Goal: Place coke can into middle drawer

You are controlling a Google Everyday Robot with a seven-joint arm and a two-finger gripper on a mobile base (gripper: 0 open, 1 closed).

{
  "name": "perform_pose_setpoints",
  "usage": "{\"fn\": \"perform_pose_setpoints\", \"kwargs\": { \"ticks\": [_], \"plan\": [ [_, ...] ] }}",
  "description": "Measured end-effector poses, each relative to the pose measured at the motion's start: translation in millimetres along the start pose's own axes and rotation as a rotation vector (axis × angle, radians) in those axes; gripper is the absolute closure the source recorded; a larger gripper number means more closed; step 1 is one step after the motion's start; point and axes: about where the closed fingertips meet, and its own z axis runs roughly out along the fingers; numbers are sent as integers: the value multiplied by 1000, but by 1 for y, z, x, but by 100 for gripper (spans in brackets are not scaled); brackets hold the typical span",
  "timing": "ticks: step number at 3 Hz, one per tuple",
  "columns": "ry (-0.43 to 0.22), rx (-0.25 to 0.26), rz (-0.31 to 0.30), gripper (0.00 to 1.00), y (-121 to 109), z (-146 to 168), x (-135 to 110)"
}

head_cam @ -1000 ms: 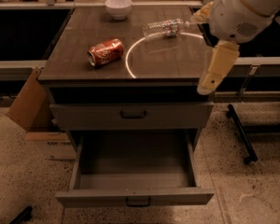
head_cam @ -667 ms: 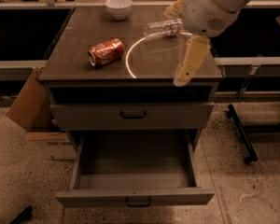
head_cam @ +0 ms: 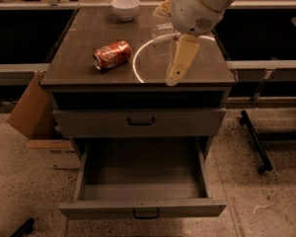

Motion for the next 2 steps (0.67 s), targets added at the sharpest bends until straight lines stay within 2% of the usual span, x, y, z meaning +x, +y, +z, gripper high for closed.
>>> {"fn": "perform_pose_setpoints", "kwargs": {
  "ticks": [1,2],
  "plan": [
    [23,0,-11,0,-12,21,6],
    [20,9,-54,0,-38,46,10]
  ]
}}
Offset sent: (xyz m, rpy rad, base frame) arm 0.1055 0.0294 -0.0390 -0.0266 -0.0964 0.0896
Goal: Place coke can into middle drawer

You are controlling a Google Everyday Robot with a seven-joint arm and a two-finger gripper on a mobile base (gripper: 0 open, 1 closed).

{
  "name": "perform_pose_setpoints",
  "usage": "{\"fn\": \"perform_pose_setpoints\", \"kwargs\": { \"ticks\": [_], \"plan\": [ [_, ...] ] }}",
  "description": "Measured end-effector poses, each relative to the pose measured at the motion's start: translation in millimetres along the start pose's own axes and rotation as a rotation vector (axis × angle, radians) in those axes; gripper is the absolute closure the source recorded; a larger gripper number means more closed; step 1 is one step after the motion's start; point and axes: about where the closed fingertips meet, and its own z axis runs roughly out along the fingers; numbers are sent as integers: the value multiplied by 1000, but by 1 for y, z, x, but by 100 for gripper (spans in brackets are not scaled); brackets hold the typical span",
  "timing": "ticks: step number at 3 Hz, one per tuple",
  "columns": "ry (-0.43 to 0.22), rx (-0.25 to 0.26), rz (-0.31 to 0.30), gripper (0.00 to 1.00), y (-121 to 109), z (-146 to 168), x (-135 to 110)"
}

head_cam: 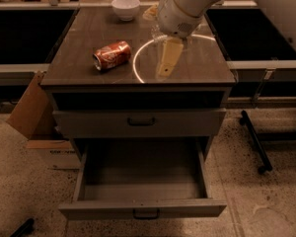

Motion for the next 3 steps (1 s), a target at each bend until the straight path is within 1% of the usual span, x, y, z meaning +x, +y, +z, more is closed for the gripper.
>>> {"fn": "perform_pose_setpoints", "kwargs": {
  "ticks": [1,2,3],
  "plan": [
    [-52,-6,-57,0,-29,23,-3],
    [-106,-18,-104,0,-54,43,-11],
    [-154,-38,-138,0,-74,61,-19]
  ]
}}
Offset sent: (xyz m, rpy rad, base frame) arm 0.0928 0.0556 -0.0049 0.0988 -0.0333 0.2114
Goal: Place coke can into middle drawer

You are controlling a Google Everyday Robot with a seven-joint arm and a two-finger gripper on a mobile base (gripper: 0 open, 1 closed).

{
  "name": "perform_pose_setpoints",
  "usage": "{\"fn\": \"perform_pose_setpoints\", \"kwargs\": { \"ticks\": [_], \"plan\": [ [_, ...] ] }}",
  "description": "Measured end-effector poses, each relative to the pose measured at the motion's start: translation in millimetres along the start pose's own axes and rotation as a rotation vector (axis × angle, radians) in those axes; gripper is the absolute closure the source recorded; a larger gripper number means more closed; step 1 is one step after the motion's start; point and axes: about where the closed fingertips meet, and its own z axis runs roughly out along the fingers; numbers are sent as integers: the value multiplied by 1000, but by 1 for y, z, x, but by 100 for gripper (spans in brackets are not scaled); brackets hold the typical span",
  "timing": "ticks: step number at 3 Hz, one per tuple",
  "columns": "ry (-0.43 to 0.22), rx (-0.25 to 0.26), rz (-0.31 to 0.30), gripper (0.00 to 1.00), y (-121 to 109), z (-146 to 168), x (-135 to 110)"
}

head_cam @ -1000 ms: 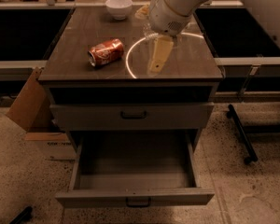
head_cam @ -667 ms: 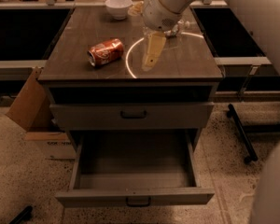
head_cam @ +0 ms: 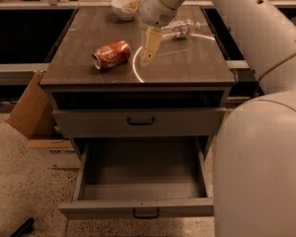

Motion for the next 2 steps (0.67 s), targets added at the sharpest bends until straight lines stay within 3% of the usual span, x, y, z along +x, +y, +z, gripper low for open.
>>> {"fn": "perform_pose_setpoints", "kwargs": {
  "ticks": [2],
  "plan": [
    [-11,-6,-12,0,-4,8,-1]
  ]
}}
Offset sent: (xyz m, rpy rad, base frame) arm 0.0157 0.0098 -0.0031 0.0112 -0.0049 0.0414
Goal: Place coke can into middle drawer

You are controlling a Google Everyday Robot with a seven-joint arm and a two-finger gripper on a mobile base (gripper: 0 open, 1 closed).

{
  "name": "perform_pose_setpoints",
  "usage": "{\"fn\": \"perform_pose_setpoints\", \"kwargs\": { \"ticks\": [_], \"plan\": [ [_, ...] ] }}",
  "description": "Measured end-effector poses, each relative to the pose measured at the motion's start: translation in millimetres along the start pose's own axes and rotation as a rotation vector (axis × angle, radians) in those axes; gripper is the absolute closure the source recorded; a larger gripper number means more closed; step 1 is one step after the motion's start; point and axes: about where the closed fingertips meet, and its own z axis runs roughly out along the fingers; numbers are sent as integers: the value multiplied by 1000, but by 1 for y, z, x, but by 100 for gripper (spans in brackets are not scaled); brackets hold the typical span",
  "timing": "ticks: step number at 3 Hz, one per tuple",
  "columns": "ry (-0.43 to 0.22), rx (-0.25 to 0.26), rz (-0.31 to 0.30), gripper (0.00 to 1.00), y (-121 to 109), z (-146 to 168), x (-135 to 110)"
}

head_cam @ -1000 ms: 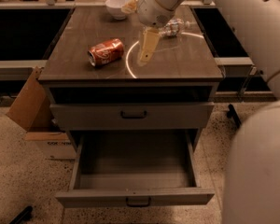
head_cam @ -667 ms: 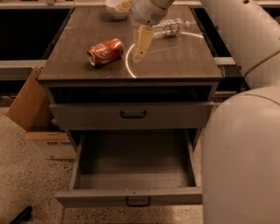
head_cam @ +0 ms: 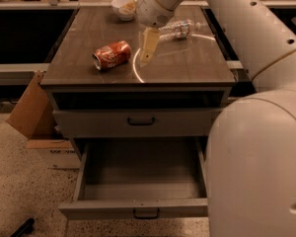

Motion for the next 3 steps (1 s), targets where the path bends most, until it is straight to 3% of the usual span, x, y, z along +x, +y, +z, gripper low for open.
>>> {"fn": "perform_pose_setpoints", "kwargs": {
  "ticks": [3],
  "plan": [
    [57,-54,-70,0,-29,47,-1]
  ]
}}
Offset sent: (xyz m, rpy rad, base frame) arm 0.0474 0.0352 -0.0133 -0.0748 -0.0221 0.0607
